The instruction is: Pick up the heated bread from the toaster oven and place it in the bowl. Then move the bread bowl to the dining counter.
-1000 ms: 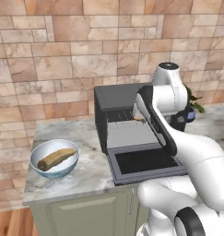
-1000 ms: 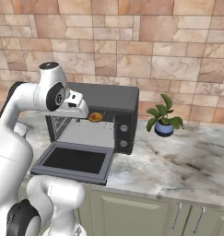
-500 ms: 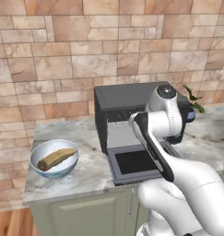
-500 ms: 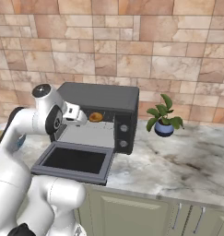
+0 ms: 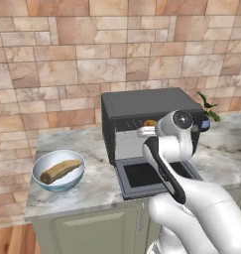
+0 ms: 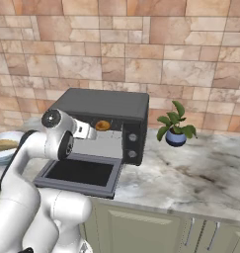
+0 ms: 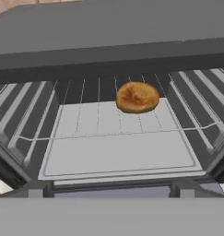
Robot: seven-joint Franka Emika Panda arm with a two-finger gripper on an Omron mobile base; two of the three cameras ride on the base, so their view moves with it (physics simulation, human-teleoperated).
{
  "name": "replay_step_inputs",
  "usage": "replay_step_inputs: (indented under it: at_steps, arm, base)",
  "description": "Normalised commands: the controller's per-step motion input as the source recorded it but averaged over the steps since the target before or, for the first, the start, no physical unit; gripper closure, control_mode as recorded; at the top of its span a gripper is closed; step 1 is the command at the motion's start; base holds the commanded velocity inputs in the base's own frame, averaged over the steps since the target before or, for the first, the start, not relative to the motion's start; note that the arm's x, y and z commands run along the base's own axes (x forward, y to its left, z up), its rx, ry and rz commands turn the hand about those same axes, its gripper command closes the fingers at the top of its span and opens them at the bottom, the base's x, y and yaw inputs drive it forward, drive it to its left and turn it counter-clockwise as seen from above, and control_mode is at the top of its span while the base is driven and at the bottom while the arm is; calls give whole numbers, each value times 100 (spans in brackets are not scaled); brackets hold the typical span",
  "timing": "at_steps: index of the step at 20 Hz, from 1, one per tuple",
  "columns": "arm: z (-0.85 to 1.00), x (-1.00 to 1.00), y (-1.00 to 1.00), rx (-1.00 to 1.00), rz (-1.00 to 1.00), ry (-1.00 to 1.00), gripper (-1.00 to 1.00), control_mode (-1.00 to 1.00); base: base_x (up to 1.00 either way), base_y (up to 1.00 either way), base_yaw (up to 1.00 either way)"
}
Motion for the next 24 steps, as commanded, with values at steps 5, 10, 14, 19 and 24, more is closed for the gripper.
replay_step_inputs:
  at_steps: [5,10,14,19,24]
  arm:
    - [-13,34,0,1,-1,-11,-100,-100]
    - [-5,39,0,0,0,-2,-100,-100]
    - [0,35,0,0,0,0,-100,-100]
    - [-5,32,0,0,0,0,-100,-100]
    - [-8,29,0,0,0,0,-100,-100]
  base:
    - [0,0,0]
    - [0,0,0]
    - [0,0,0]
    - [0,0,0]
    - [0,0,0]
